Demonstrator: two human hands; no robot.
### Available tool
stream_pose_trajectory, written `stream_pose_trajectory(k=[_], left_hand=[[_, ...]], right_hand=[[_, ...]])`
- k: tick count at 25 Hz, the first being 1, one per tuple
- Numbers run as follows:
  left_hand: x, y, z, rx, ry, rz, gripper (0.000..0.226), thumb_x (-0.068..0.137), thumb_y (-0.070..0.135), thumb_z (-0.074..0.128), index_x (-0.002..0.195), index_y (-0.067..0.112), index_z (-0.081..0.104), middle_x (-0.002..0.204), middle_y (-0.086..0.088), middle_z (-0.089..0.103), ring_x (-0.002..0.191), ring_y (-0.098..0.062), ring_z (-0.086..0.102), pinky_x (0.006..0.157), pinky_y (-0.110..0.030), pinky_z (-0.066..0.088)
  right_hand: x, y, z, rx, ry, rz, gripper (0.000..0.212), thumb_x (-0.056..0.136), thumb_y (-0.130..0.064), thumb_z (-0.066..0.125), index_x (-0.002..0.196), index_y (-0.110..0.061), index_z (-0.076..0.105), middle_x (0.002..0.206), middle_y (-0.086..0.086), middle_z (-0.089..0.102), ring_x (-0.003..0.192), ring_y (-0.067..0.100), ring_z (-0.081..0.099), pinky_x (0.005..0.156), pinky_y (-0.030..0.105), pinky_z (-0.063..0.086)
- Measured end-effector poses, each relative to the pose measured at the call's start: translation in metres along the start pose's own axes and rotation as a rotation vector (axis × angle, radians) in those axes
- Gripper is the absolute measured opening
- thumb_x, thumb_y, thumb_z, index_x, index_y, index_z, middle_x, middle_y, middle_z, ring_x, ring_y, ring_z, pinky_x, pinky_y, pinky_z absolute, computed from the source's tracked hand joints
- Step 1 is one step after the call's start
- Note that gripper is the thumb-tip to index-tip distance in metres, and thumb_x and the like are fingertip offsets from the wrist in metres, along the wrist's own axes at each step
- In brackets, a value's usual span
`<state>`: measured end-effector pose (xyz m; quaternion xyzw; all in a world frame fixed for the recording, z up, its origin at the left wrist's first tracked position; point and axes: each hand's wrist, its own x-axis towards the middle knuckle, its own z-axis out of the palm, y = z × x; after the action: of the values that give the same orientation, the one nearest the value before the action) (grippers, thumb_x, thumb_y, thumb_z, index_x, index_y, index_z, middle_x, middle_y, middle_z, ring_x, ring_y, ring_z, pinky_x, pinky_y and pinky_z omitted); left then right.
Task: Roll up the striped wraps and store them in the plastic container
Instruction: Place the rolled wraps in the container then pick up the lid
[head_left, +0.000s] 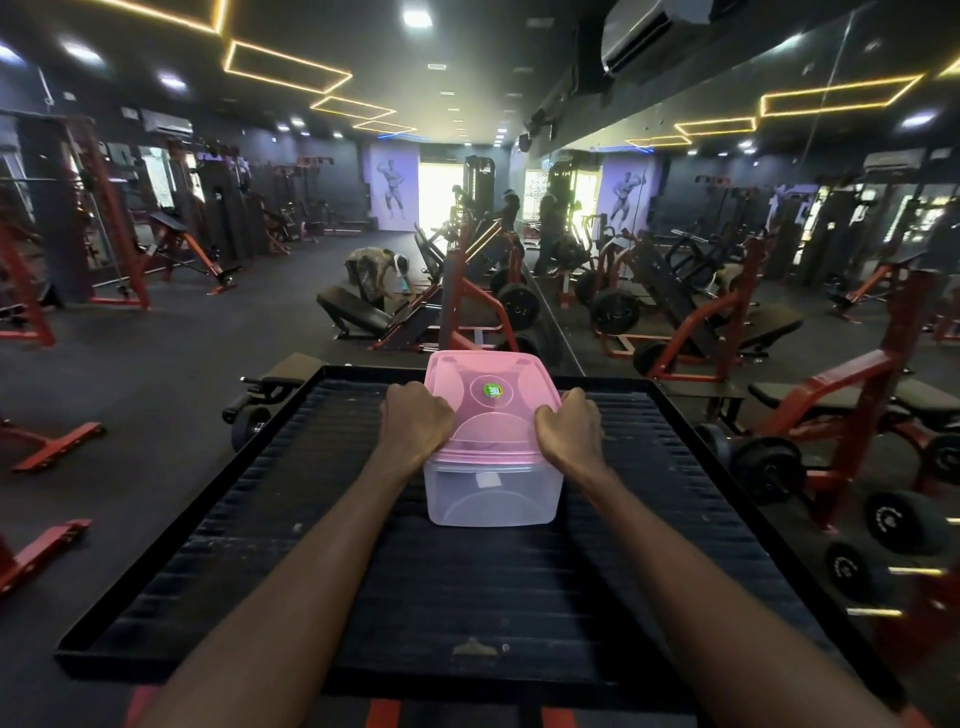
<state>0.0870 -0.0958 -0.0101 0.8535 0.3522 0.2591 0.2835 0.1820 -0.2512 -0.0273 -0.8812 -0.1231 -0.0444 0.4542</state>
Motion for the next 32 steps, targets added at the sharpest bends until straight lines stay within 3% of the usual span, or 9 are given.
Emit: stream_pose_trajectory(k=[4,8,12,16,21,24,28,32], left_hand=[[0.001,-0.005,0.002,0.026,-0.006,-0.001,0.036,0.097,0.019,0.048,0.114,-0.009,0.063,0.12,-0.025,0.063,0.106,-0.036,0.061,0.075,-0.033,0.039],[0.001,-0.012,0.008,0.022,0.001,-0.018,0.037,0.096,0.022,0.048,0.113,-0.006,0.064,0.121,-0.023,0.064,0.108,-0.035,0.061,0.086,-0.038,0.048],[0.006,-0.011,0.01,0.022,-0.041,0.006,0.035,0.097,0.021,0.048,0.113,-0.006,0.063,0.123,-0.022,0.061,0.11,-0.033,0.057,0.081,-0.035,0.04],[0.021,-0.004,0.01,0.05,-0.096,0.103,0.039,0.098,0.024,0.045,0.121,-0.005,0.059,0.125,-0.023,0.061,0.115,-0.036,0.055,0.095,-0.04,0.043],[0.043,0.004,0.02,0.072,-0.194,0.177,0.04,0.098,0.024,0.038,0.122,-0.003,0.056,0.126,-0.026,0.061,0.115,-0.041,0.056,0.099,-0.043,0.045],[0.047,0.002,0.025,0.07,-0.236,0.167,0.04,0.1,0.023,0.035,0.123,-0.003,0.055,0.128,-0.027,0.06,0.116,-0.043,0.056,0.098,-0.043,0.045],[0.058,-0.006,0.028,0.051,-0.229,0.159,0.04,0.099,0.024,0.037,0.126,-0.001,0.055,0.129,-0.023,0.061,0.111,-0.036,0.06,0.088,-0.037,0.046],[0.058,-0.006,0.026,0.032,-0.228,0.181,0.04,0.1,0.019,0.045,0.135,0.0,0.051,0.135,-0.018,0.059,0.119,-0.034,0.058,0.098,-0.037,0.047]], right_hand=[[-0.007,-0.001,0.003,-0.083,0.01,-0.018,0.045,0.093,-0.027,0.055,0.133,-0.008,0.045,0.135,0.013,0.05,0.122,0.031,0.051,0.099,0.048,0.049],[-0.008,-0.004,0.002,-0.131,0.004,-0.012,0.05,0.094,-0.029,0.054,0.138,-0.009,0.042,0.14,0.013,0.047,0.125,0.031,0.05,0.101,0.047,0.048],[-0.005,-0.007,-0.002,-0.198,-0.017,-0.004,0.054,0.094,-0.032,0.055,0.141,-0.011,0.039,0.141,0.014,0.044,0.125,0.033,0.05,0.1,0.048,0.048],[0.007,-0.017,-0.007,-0.3,-0.089,-0.207,0.051,0.095,-0.033,0.053,0.14,-0.012,0.042,0.143,0.015,0.043,0.125,0.034,0.049,0.102,0.048,0.046],[0.029,-0.035,-0.003,-0.479,-0.262,-0.325,0.058,0.1,-0.043,0.046,0.15,-0.015,0.035,0.164,0.017,0.017,0.145,0.043,0.028,0.115,0.06,0.03],[0.034,-0.032,0.007,-0.572,-0.396,-0.319,0.059,0.1,-0.054,0.036,0.145,-0.015,0.038,0.158,0.018,0.031,0.139,0.041,0.038,0.112,0.061,0.033],[0.037,-0.027,0.014,-0.571,-0.388,-0.272,0.067,0.095,-0.063,0.029,0.146,-0.021,0.035,0.158,0.013,0.03,0.139,0.044,0.038,0.11,0.066,0.032],[0.038,-0.031,0.011,-0.616,-0.375,-0.245,0.067,0.098,-0.057,0.035,0.151,-0.016,0.029,0.16,0.016,0.024,0.136,0.041,0.042,0.109,0.059,0.038]])
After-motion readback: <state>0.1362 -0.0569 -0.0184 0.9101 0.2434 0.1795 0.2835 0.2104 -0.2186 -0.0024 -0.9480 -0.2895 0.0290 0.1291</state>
